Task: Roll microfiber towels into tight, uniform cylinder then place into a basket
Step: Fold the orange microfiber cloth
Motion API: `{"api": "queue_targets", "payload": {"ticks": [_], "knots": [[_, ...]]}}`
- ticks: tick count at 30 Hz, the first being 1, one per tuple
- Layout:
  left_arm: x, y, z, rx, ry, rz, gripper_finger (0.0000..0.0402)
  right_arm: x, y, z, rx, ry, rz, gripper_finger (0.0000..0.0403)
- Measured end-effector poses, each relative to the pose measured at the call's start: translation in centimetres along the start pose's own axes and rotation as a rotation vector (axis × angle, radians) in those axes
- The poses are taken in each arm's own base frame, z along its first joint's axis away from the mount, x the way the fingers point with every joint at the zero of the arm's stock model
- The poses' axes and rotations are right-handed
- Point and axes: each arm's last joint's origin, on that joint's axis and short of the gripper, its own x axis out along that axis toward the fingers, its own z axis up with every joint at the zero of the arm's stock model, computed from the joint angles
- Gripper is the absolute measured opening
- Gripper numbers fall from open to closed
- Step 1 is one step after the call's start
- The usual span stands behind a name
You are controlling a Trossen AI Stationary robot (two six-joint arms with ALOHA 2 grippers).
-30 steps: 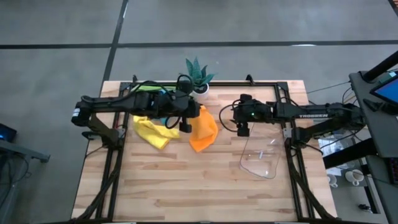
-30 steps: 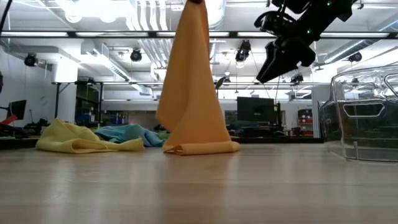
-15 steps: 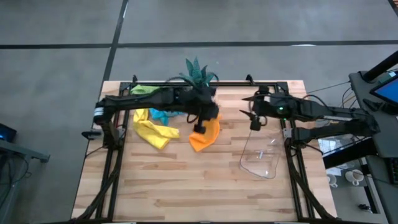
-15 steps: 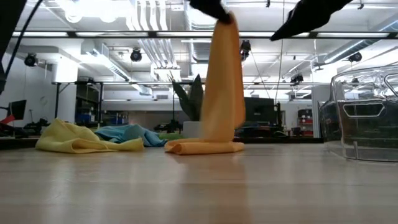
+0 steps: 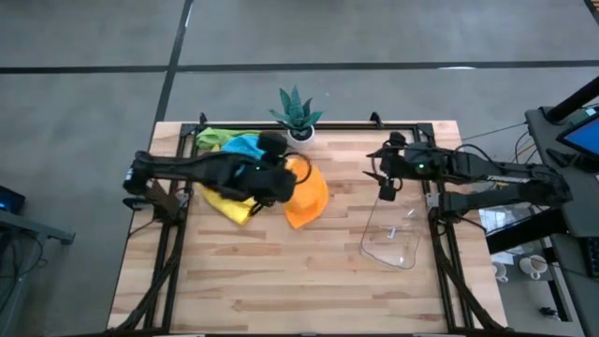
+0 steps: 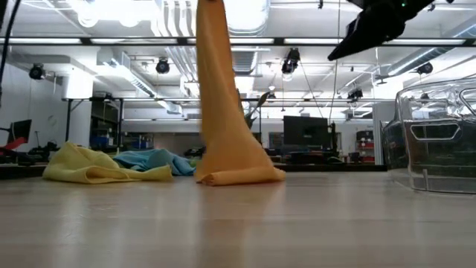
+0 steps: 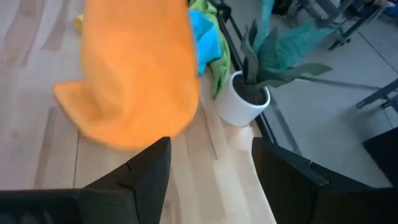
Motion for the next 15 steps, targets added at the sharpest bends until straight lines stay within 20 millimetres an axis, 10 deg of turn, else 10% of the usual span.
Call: {"api": "queue_targets", "payload": {"ticks": [7, 15], "knots": [[-2.3, 4.6, 1.6, -0.140, -0.283, 0.189, 0.0000, 1.4, 0.1, 0.8, -0.060, -0.021, -0.007, 0.0221], [4.5, 6.4, 3.0, -0.182, -0.472, 0.028, 0.0000, 0.1, -0.5, 1.8, -0.048, -0.075, -0.026, 0.0221]]}}
